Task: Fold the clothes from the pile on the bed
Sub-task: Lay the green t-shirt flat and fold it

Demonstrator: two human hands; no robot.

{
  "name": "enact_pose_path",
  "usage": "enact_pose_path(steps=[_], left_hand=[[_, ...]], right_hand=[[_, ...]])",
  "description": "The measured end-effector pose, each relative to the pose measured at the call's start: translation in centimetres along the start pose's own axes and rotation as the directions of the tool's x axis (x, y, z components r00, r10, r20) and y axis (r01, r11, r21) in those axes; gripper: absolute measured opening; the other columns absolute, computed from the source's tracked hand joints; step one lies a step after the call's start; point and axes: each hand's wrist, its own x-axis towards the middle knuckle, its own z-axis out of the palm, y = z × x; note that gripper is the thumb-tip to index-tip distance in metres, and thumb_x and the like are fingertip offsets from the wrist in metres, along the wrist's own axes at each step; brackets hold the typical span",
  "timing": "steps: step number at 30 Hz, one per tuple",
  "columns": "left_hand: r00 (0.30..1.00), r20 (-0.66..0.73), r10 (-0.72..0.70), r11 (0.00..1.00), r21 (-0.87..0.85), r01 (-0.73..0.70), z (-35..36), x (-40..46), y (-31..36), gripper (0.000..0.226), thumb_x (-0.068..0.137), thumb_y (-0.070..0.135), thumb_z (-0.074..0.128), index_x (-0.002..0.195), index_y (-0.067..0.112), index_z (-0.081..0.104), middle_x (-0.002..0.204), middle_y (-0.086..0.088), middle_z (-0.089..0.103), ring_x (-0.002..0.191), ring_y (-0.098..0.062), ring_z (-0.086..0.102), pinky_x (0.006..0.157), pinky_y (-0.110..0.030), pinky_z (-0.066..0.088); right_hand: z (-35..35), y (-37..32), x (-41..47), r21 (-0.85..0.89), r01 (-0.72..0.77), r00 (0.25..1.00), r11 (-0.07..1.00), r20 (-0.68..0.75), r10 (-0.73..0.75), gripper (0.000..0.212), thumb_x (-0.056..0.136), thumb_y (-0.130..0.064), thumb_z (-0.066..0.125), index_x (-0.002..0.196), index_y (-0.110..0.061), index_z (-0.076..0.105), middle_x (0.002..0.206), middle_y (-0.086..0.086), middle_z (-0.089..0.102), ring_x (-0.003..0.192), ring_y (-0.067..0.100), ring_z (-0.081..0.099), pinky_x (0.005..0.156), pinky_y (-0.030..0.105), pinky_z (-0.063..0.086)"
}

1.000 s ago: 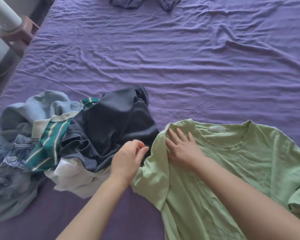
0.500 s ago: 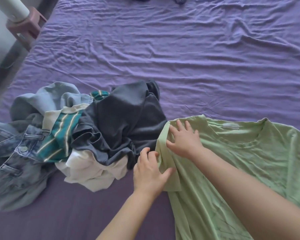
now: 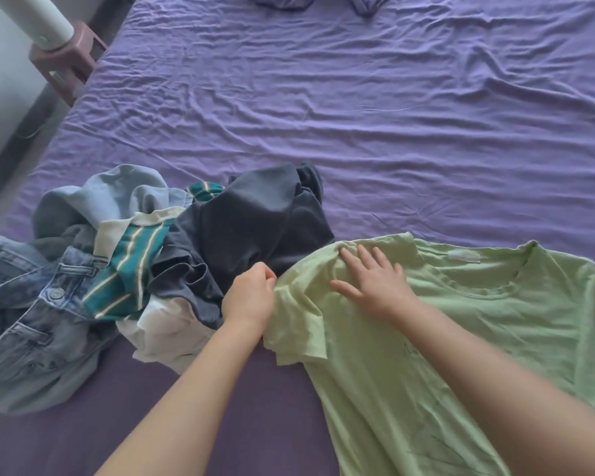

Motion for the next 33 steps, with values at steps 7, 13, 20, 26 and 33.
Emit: enact_pose_path(steps=[7, 13, 20, 26, 33], left_hand=[[0.929, 0.095, 0.357, 0.932, 0.027, -0.361, 1.7, -2.4, -1.2, 0.021, 0.082, 0.039, 0.065, 0.097, 0.024, 0.066, 0.095, 0.007, 0.058, 0.095, -0.015, 0.055, 0.081, -0.029, 0.043], [0.767, 0.442, 0.464, 0.672, 0.388, -0.631, 3.7, -3.2, -2.9, 0.089, 0.073, 0.04, 0.07, 0.145, 0.023, 0.021, 0.149, -0.002, 0.015, 0.131, -0.022, 0.024, 0.109, -0.033, 0.028], [0.916, 0.079, 0.394, 0.892, -0.275, -0.36, 0.8, -3.8, -3.5, 0.015, 0.087, 0.012, 0.062, 0.093, 0.02, 0.073, 0.095, 0.009, 0.07, 0.089, -0.009, 0.063, 0.077, -0.023, 0.048], [0.978, 0.196, 0.07, 0.486, -0.863, 0.138, -4.0, -2.8, -3.5, 0.022, 0.097, 0.017, 0.05, 0.099, 0.017, 0.071, 0.093, -0.004, 0.074, 0.084, -0.015, 0.07, 0.067, -0.023, 0.054], [0.966, 0.254, -0.053, 0.447, -0.859, 0.25, -6.4, 0.7, -2.2, 0.034, 0.094, 0.026, 0.041, 0.102, 0.006, 0.068, 0.089, -0.012, 0.07, 0.073, -0.022, 0.066, 0.059, -0.028, 0.052]], right_hand=[[0.6, -1.4, 0.1, 0.013, -0.045, 0.998, 0.999, -0.032, 0.045, 0.091, 0.073, -0.083, 0.02, 0.148, -0.036, -0.002, 0.159, 0.0, -0.007, 0.145, 0.026, -0.008, 0.112, 0.057, 0.005], [0.8, -2.0, 0.7, -0.002, -0.09, 0.996, 0.996, -0.023, 0.089, 0.088, 0.077, -0.081, 0.022, 0.148, -0.035, -0.001, 0.159, 0.002, -0.006, 0.145, 0.027, -0.009, 0.111, 0.06, 0.005], [0.5, -1.7, 0.4, 0.072, -0.079, 0.997, 0.994, -0.02, 0.08, 0.086, 0.078, -0.08, 0.025, 0.148, -0.036, 0.0, 0.159, 0.0, -0.004, 0.145, 0.025, -0.009, 0.112, 0.057, 0.004], [-0.6, -4.0, -0.1, 0.195, 0.082, 0.994, 0.977, -0.087, -0.066, 0.076, 0.082, -0.072, 0.032, 0.146, -0.045, 0.0, 0.159, 0.002, -0.001, 0.145, 0.021, -0.006, 0.114, 0.046, 0.007], [-3.8, -9.8, 0.0, 0.295, 0.486, 0.852, 0.823, -0.37, -0.37, 0.05, 0.086, -0.047, 0.057, 0.134, -0.034, 0.048, 0.146, -0.003, 0.042, 0.143, 0.017, 0.019, 0.114, 0.038, 0.019]])
